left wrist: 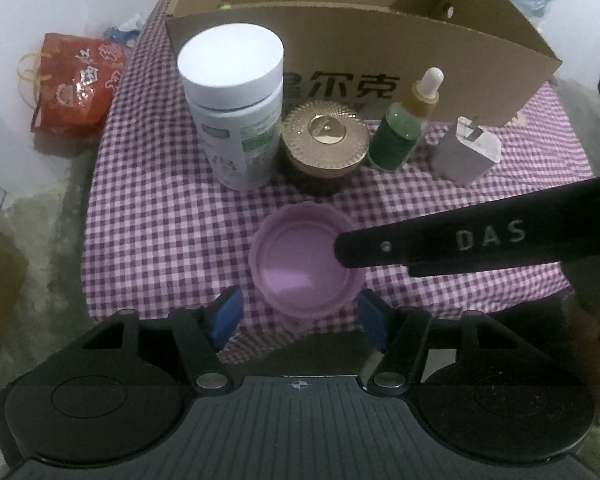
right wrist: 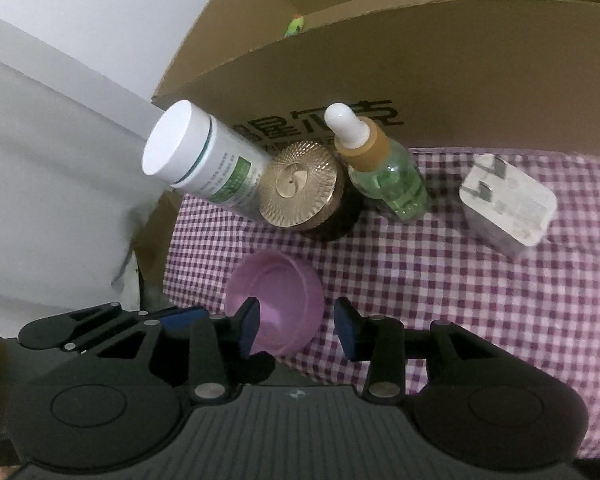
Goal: Organize rigid objects
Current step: 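Lower the right tool onto the pink lid and grasp its rim, then lift the pink lid and carry it toward the box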
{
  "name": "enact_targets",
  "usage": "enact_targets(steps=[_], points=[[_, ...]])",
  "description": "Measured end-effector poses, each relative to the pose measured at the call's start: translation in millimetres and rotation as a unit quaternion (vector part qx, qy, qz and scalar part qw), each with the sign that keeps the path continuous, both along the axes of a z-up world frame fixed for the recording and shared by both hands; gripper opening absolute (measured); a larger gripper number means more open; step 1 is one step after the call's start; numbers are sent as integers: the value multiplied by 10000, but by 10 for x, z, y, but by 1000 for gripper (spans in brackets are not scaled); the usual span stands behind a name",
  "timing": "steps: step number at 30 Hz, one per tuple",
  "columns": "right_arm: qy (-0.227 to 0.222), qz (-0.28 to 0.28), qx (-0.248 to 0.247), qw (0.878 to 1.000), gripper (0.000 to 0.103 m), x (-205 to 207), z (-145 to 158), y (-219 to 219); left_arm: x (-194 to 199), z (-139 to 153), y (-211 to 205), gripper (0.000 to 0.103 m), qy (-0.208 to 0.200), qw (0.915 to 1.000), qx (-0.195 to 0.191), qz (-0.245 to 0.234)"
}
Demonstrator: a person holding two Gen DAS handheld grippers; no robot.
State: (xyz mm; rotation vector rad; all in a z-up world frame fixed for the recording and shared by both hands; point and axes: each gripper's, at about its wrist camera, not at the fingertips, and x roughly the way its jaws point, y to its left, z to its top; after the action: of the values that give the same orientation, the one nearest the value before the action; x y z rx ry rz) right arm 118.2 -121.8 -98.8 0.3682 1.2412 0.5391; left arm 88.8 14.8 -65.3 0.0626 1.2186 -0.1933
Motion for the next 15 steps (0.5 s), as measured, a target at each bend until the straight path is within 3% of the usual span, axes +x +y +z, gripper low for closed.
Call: enact_targets(steps=[8,15], points=[[53,66,-109,9999,43,74,-131,79,34,-100,-62,64,53,10000,21,-76],[20,38,-143,9999,30,81,-136,71,70,-147,-60,64,99,9999,-59,-65]])
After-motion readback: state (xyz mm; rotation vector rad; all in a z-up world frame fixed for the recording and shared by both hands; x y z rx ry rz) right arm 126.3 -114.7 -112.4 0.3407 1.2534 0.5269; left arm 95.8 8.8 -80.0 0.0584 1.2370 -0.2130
